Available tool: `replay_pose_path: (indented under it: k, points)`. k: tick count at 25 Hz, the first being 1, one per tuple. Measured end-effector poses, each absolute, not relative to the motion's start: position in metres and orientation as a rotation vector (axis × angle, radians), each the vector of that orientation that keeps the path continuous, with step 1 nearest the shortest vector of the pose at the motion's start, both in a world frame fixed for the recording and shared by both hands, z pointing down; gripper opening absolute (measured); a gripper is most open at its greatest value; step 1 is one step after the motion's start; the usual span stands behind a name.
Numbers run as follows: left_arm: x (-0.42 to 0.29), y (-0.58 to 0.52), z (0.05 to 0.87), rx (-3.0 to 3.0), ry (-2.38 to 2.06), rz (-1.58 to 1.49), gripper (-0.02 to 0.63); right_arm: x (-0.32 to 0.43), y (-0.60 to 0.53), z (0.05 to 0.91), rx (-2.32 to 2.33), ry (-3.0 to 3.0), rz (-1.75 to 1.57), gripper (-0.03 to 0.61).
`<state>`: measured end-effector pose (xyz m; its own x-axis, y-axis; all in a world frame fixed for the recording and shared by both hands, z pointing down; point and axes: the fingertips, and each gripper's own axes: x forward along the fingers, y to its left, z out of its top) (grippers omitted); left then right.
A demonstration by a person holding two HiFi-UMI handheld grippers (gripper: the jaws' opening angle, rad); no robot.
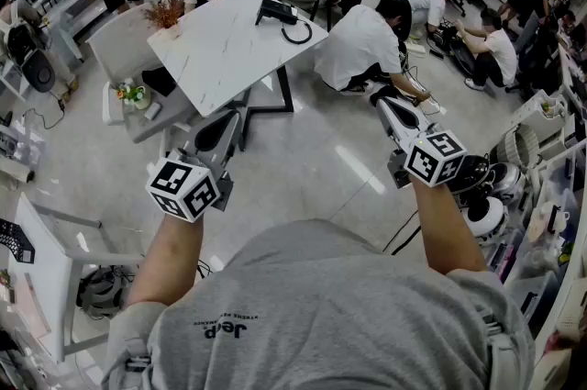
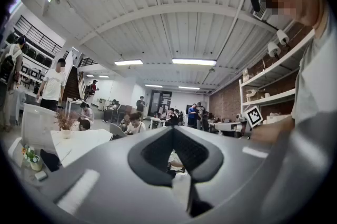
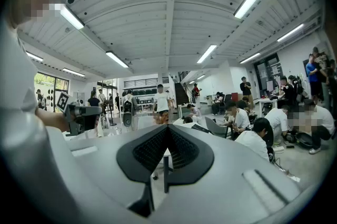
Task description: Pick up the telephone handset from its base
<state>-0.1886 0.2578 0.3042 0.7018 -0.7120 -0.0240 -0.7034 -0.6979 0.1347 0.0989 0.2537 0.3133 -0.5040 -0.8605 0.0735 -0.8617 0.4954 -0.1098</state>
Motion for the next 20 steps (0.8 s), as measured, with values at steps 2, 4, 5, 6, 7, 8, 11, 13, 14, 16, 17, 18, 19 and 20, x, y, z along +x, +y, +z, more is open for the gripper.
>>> replay_pose_path:
  k: [2,4,5,6,7,8,11,13,14,16,17,18,19,20]
  points:
    - [-0.186,0.258,0.306,2.794,-1.163,-0.114,0.057,0.1,0.254,0.315,1.56,-2.71,0.206,0.0]
    - [-0.186,0.258,0.307,2.795,-1.162,-0.117,0.057,0.101,0.253,0.315,1.561,-2.714,0.204,0.0]
    - [-0.186,0.257,0.307,2.794,-1.162,-0.119,0.057,0.101,0.252,0.315,1.56,-2.716,0.201,0.0]
    - [-0.185,0.256,0.307,2.794,-1.163,-0.121,0.057,0.1,0.251,0.315,1.559,-2.718,0.198,0.0]
    - [-0.185,0.255,0.306,2.794,-1.163,-0.122,0.057,0.101,0.251,0.314,1.559,-2.719,0.195,0.0]
    - [-0.184,0.254,0.306,2.794,-1.163,-0.122,0.057,0.101,0.25,0.314,1.558,-2.72,0.192,0.0]
    - [-0.181,0.252,0.304,2.796,-1.165,-0.121,0.057,0.103,0.247,0.313,1.554,-2.722,0.182,0.0]
    - [-0.178,0.251,0.303,2.796,-1.166,-0.12,0.057,0.106,0.246,0.312,1.554,-2.723,0.178,0.001]
    - [-0.176,0.251,0.303,2.796,-1.168,-0.119,0.057,0.108,0.246,0.311,1.554,-2.726,0.178,0.001]
    - [-0.171,0.25,0.301,2.794,-1.173,-0.116,0.057,0.112,0.245,0.309,1.555,-2.735,0.178,0.002]
    - [-0.169,0.25,0.3,2.794,-1.177,-0.115,0.057,0.116,0.244,0.307,1.561,-2.739,0.175,0.002]
    - [-0.166,0.25,0.3,2.792,-1.181,-0.114,0.057,0.12,0.243,0.306,1.571,-2.744,0.17,0.002]
    - [-0.163,0.25,0.299,2.79,-1.186,-0.114,0.057,0.124,0.242,0.304,1.581,-2.751,0.166,0.002]
    - [-0.16,0.25,0.299,2.786,-1.19,-0.114,0.057,0.128,0.241,0.302,1.58,-2.765,0.162,0.002]
